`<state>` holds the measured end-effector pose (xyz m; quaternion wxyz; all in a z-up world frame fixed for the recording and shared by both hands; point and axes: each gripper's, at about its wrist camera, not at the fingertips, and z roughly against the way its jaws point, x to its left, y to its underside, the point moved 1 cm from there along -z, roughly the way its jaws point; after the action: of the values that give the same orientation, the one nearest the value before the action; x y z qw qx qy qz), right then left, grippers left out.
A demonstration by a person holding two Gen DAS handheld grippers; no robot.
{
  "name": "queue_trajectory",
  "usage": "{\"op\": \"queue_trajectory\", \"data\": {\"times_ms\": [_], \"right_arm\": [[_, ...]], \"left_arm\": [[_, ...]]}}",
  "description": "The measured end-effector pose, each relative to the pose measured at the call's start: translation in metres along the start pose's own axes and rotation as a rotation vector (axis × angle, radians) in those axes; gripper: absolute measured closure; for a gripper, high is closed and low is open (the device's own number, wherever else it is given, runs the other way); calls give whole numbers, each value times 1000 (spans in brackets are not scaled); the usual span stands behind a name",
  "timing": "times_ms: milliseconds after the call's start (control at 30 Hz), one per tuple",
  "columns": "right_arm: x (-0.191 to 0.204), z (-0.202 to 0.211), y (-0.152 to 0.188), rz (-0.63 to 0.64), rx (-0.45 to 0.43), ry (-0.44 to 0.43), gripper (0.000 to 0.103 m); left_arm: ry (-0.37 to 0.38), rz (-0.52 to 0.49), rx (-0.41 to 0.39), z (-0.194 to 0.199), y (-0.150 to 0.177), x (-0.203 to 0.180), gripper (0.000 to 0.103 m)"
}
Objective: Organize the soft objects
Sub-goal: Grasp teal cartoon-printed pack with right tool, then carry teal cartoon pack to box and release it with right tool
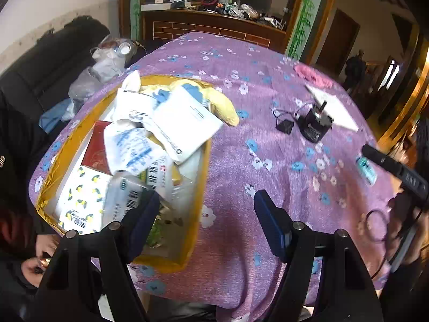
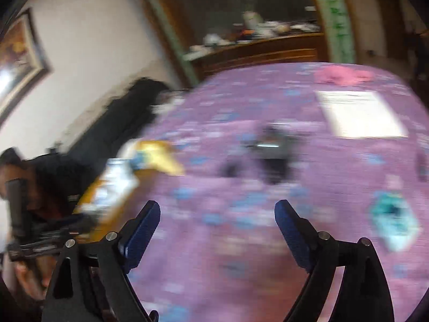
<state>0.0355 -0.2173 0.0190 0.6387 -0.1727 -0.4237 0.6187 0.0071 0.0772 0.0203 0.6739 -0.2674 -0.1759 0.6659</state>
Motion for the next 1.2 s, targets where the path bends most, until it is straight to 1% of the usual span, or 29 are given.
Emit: {"op": "queue_trajectory", "data": {"times_ms": [67,100,167,267,300,400,433,467,600,633,667,700,733,767,800,833,867,900,967,1033,1067,1133,1200], "right_arm": [[-30,11,3,-27,14,105,13],[-41,16,6,-33,15,138,13],[-53,23,8,-40,12,154,14],[-70,26,11,-59,15,163,14],[-76,24,11,-52,24,177,14],[-99,17,6,-49,60,263,14],[-105,12,4,-62,68,278,14],[-111,10,1,-61,69,268,14],[-129,3,-10,-75,58,329,14],[-131,1,-11,-80,55,332,14],[-137,-3,-11,-96,68,334,14],[-143,-7,-8,-124,105,347,14],[-146,-13,-4,-133,116,344,17],[-148,-16,0,-137,121,335,24],[-149,-19,5,-147,137,325,26],[-148,-18,8,-147,133,339,33],[-143,-16,10,-138,122,359,43],[-138,-14,12,-142,120,355,44],[-130,-11,15,-155,104,345,53],[-114,-11,18,-150,93,336,57],[-106,-8,23,-146,82,316,59],[-81,-6,27,-122,58,245,61],[-55,-7,30,-85,49,199,63]], "left_arm": [[-30,-48,-9,0,3,-12,30],[-44,-69,-14,-1,4,-18,30],[-45,-90,-9,-4,5,-26,30],[-23,-98,12,-12,6,-38,30],[-12,-105,20,-14,6,-42,30],[27,-117,33,-20,9,-52,30],[37,-118,38,-21,9,-54,30],[44,-119,45,-24,10,-56,30],[62,-123,65,-30,12,-60,30],[68,-121,67,-31,12,-61,30],[76,-118,70,-32,12,-61,30],[89,-115,74,-33,13,-61,30],[107,-110,75,-33,12,-61,30],[124,-106,75,-33,12,-61,30],[142,-99,75,-32,12,-61,30],[158,-95,71,-31,12,-61,30],[170,-93,66,-30,13,-61,30],[178,-93,65,-30,13,-62,30],[193,-90,72,-31,14,-62,30],[223,-80,83,-33,16,-62,30],[234,-74,84,-33,16,-61,30],[259,-63,86,-32,17,-58,30],[286,-46,92,-32,18,-55,30]]}}
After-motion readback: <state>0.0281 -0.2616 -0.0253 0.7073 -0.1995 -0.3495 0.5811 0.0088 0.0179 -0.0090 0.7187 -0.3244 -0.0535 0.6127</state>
